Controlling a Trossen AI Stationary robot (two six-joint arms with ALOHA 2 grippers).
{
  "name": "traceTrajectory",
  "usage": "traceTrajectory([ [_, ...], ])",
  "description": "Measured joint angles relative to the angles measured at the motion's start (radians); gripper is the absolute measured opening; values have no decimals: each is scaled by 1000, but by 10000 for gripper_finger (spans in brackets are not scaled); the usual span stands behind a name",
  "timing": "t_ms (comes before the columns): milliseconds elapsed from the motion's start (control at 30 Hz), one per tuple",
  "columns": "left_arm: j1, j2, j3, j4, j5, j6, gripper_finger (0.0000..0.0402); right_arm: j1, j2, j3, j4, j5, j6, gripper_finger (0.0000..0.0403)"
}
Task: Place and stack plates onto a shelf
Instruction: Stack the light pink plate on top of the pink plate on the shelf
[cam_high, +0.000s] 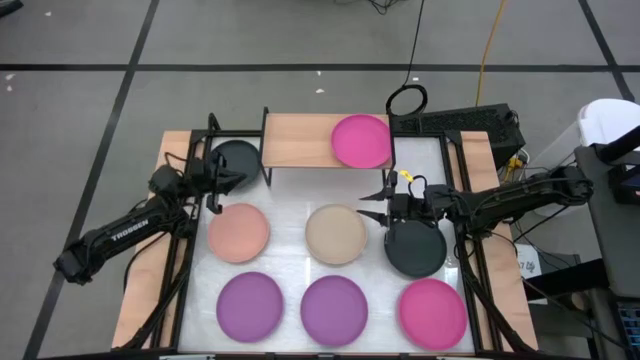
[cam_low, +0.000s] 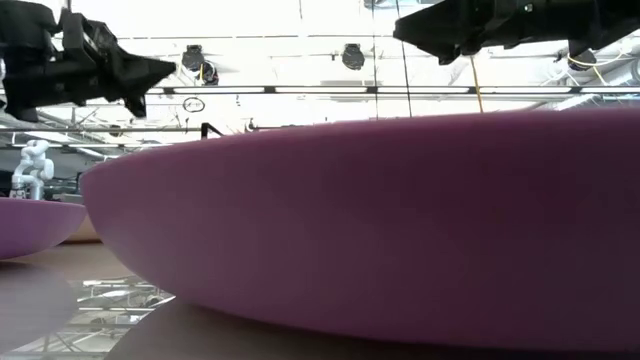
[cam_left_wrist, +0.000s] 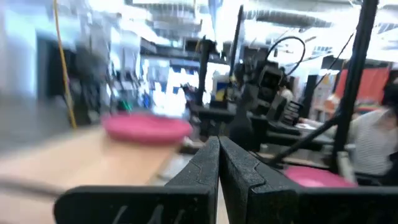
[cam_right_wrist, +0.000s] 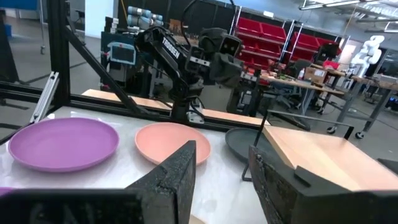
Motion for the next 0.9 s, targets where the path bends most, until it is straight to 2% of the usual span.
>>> traceTrajectory([
  [167,-18,0,0,-108,3,-171,12,0,0,0,-22,-2,10,128],
  [467,-28,0,0,-112,-45,-174,12,0,0,1,-25,-3,17,128],
  [567,-28,0,7,-39,-87,-149,12,0,0,1,-25,-3,16,128],
  [667,-33,0,79,-12,-9,-86,12,0,0,1,-23,-3,14,128],
  [767,-47,0,219,-172,37,7,12,0,0,1,-10,-3,13,128],
  [833,-60,2,336,-412,26,108,12,0,0,1,-8,-2,8,128],
  [900,-77,22,462,-677,-29,227,12,0,0,1,-10,-2,11,128],
])
